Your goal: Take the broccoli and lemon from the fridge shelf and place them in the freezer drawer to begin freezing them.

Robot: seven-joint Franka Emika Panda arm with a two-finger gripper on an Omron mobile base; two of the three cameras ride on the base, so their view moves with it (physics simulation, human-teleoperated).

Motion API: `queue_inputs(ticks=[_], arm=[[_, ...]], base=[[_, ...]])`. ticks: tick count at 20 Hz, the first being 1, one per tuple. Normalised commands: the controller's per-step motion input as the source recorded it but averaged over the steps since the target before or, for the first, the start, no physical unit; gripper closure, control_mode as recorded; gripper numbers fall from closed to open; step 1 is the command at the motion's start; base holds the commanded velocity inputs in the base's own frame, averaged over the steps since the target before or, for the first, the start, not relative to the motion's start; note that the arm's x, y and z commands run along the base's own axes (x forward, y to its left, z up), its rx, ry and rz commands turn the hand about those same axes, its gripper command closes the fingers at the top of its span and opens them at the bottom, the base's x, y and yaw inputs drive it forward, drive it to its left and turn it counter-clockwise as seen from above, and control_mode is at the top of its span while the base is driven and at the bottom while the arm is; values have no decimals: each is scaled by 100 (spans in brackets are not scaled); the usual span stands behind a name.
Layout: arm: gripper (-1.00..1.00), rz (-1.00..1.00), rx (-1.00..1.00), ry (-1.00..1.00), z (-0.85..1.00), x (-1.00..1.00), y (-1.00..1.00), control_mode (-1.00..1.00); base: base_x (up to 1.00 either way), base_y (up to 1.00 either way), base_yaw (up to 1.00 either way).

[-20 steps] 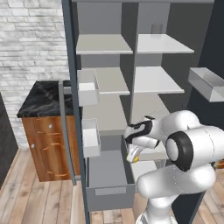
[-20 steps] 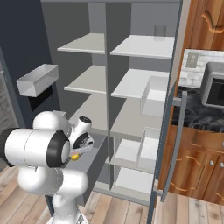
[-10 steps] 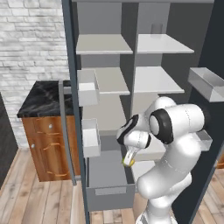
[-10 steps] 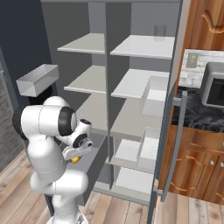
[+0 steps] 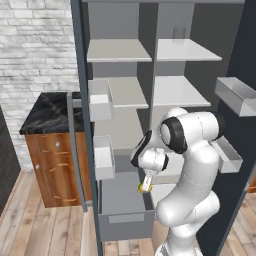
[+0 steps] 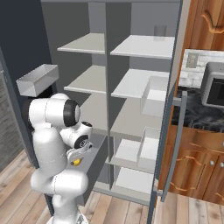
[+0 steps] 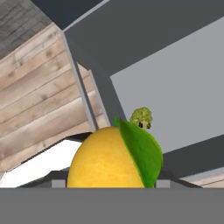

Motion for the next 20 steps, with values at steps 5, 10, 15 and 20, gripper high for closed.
queue_inputs(ticks=[5,10,15,20], arm=[[100,9,0,0,-23,5,4,-100],[100,8,0,0,-23,6,1,-100],[100,7,0,0,-32,2,0,-100],[100,5,0,0,-33,0,11,-100]], base=[[0,0,0],[0,0,0],[0,0,0],[0,0,0]])
